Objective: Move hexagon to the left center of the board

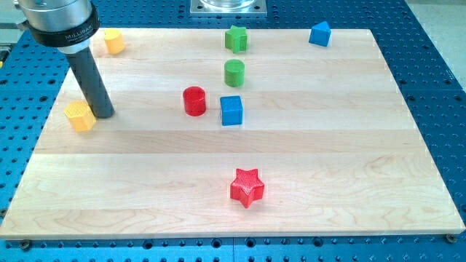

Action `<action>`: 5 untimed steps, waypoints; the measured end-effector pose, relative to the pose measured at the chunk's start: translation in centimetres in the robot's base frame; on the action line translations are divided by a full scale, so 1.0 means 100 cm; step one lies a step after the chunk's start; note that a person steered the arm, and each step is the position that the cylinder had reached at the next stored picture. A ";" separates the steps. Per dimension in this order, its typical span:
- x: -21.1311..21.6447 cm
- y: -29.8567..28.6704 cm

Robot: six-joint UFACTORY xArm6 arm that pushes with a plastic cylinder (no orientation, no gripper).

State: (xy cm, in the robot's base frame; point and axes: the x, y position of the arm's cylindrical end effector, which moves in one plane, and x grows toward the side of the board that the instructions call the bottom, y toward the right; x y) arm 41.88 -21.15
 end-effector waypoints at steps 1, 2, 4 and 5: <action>0.008 0.000; 0.012 0.000; 0.012 0.000; 0.010 0.033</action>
